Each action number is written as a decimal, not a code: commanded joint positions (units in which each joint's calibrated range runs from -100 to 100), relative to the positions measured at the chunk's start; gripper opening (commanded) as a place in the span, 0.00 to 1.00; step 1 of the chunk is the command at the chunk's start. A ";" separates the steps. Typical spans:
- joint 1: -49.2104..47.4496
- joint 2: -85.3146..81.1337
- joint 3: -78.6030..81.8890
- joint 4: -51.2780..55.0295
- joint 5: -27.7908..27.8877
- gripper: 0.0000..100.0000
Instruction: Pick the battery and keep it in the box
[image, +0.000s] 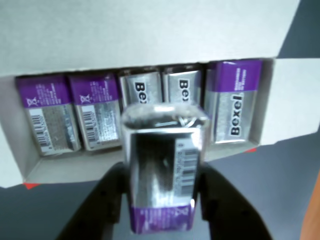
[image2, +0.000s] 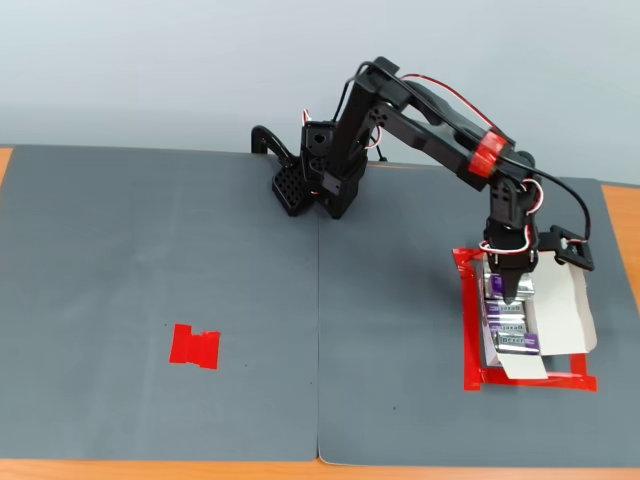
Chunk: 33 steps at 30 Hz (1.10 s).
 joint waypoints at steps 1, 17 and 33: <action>0.16 0.87 -5.68 -0.73 -2.14 0.03; 0.09 4.52 -8.22 -0.64 -5.73 0.03; -1.03 4.60 -8.13 -0.73 -5.84 0.11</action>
